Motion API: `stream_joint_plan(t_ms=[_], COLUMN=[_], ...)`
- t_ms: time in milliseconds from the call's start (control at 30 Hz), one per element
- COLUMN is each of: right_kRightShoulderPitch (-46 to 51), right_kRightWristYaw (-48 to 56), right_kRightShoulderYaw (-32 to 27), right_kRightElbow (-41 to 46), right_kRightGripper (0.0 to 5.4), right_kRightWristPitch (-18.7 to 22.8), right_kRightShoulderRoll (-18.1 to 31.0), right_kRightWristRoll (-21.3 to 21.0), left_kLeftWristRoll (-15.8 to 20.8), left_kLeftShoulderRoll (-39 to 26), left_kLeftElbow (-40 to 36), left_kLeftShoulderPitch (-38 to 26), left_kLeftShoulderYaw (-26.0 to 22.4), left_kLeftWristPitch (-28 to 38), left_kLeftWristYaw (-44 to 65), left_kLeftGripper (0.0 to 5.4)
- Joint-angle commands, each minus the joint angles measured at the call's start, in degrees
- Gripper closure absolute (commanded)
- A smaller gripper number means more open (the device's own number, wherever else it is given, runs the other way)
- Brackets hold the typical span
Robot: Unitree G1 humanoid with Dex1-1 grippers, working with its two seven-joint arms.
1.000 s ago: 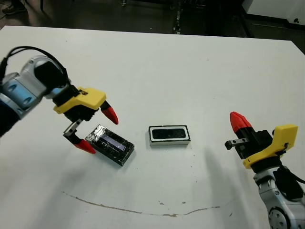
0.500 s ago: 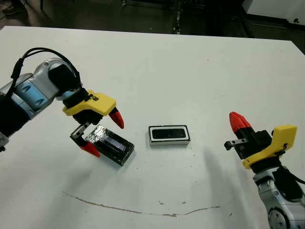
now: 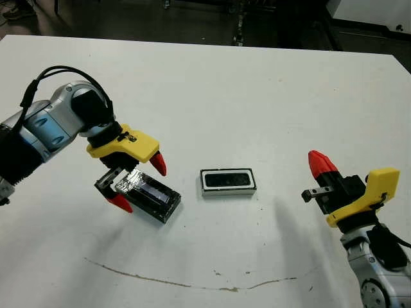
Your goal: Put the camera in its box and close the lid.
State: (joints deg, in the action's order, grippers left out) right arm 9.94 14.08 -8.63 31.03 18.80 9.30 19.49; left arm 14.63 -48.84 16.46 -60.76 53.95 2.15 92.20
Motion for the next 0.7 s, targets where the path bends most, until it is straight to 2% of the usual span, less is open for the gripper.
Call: stream_joint_plan(t_ms=[33, 367, 700], right_kRightShoulderPitch=[0.38, 0.62, 0.54], right_kRightWristYaw=[-0.04, -0.10, 0.33], right_kRightShoulderYaw=[-0.12, -0.22, -0.22], right_kRightElbow=[-0.35, -0.63, -1.13], right_kRightGripper=[5.39, 5.39, 5.39], right_kRightWristPitch=[-0.25, -0.46, -0.36], right_kRightShoulderRoll=[0.53, 0.22, 0.48], right_kRightWristRoll=[0.14, 0.58, 1.04], left_kLeftWristRoll=[-1.24, -1.36, -4.27], left_kLeftShoulderRoll=[0.79, 2.57, 4.05], left_kLeftElbow=[-0.47, 1.36, 3.06], left_kLeftShoulderPitch=[0.52, 1.72, 3.47], left_kLeftShoulderYaw=[-0.63, -1.94, -2.44], left_kLeftWristPitch=[-0.23, -2.11, -3.44], left_kLeftWristYaw=[0.30, 0.30, 0.30], left_kLeftGripper=[0.00, 0.00, 0.00])
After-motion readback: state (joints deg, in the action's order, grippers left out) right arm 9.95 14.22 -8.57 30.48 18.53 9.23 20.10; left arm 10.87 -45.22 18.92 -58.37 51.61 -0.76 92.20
